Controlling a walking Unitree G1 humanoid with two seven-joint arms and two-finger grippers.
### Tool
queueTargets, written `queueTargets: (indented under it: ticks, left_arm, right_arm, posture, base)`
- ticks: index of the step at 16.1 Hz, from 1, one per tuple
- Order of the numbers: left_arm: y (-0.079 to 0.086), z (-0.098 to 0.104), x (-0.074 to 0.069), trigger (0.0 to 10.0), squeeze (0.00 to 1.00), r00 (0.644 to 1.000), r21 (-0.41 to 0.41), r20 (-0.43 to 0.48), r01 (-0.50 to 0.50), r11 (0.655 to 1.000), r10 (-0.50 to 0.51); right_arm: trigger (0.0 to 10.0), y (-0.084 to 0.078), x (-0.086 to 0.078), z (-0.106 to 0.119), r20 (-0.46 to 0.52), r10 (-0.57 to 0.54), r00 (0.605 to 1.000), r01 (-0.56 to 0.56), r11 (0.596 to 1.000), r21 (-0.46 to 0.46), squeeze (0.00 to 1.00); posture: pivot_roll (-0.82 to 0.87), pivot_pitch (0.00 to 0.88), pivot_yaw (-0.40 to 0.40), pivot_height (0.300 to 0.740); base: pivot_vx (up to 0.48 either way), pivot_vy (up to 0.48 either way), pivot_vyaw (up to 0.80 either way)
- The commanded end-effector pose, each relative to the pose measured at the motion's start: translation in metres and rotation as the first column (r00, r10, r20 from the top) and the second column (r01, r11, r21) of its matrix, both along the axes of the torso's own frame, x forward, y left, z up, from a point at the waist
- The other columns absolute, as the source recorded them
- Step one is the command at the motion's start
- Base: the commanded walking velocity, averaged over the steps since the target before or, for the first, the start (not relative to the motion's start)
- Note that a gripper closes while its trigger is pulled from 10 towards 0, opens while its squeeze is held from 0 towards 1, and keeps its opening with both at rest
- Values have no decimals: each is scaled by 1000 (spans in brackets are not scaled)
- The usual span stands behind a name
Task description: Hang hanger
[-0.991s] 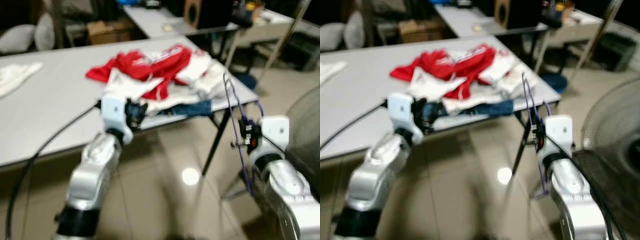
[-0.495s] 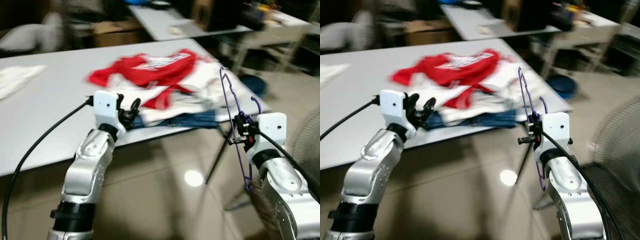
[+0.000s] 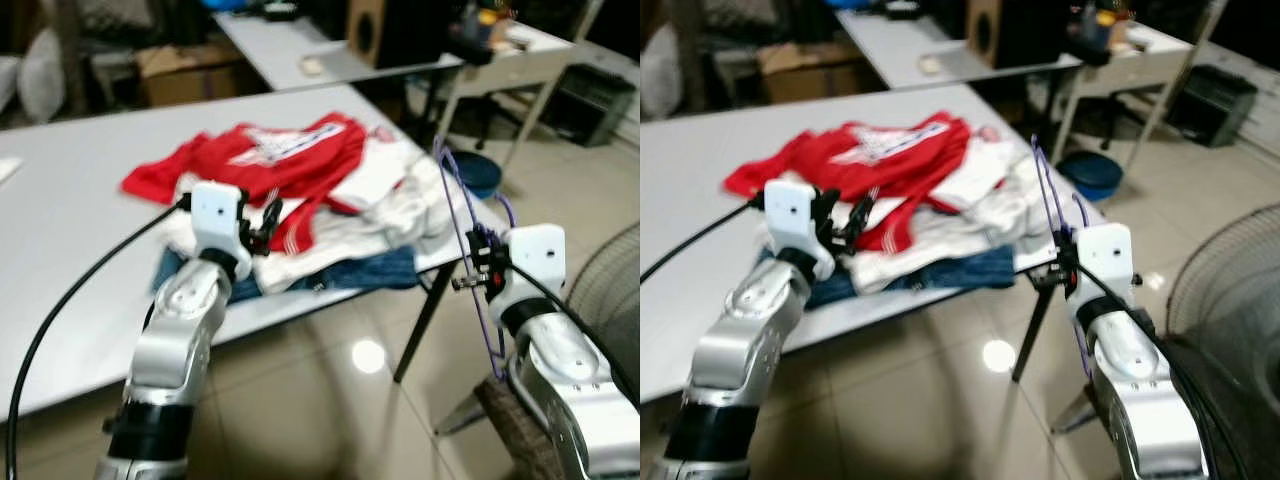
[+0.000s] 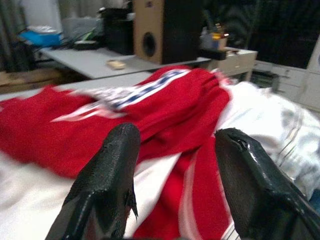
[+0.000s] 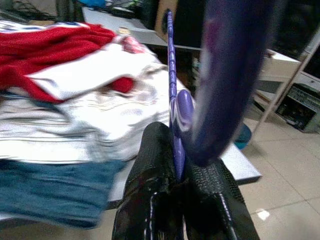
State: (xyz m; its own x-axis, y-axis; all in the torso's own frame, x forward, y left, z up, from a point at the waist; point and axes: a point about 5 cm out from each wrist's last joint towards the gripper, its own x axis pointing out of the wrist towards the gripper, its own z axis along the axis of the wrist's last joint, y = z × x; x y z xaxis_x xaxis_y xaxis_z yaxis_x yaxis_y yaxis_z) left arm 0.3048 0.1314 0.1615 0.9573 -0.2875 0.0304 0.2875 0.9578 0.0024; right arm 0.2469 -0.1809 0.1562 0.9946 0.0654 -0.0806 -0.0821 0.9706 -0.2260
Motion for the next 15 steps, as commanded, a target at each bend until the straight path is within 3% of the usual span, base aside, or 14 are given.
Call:
queueTargets:
  ticks: [1, 5, 8, 11, 14, 15]
  left_arm:
    - [-6, 3, 0, 10000, 0, 1000, 5, 10, 15, 1000, -15]
    - [-5, 2, 2, 10000, 0, 1000, 38, 14, 9, 999, -9]
    - [-4, -2, 10, 10000, 0, 1000, 132, 3, -22, 991, 22]
    - [4, -11, 18, 10000, 0, 999, 313, 7, 34, 949, -39]
    - [11, -10, 25, 10000, 0, 998, 347, 9, 58, 936, -65]
    - [10, -9, 31, 10000, 0, 993, 392, 13, 102, 914, -116]
  right_arm:
    - [10000, -7, 0, 3, 17, -23, 1000, 24, 1000, -15, 0]
    - [10000, -5, 1, 2, 19, -16, 1000, 17, 999, -28, 0]
    - [10000, -2, 2, 2, 26, -13, 1000, 14, 999, -30, 0]
    - [10000, -1, 2, 1, 24, -9, 1000, 9, 1000, -24, 0]
    - [10000, -2, 1, 1, 23, -5, 1000, 6, 1000, -31, 0]
    - [10000, -2, 2, 1, 24, -8, 1000, 9, 999, -31, 0]
  posture:
    - [-50, 7, -8, 740]
    - [-47, 7, -9, 740]
    - [-43, 4, 0, 740]
    - [-46, 0, 14, 740]
    - [-46, 0, 21, 740]
    - [-44, 0, 24, 740]
  base:
    - [360, 0, 0]
    - [333, 0, 0]
    - [0, 0, 0]
    - [0, 0, 0]
    - [0, 0, 0]
    - [0, 0, 0]
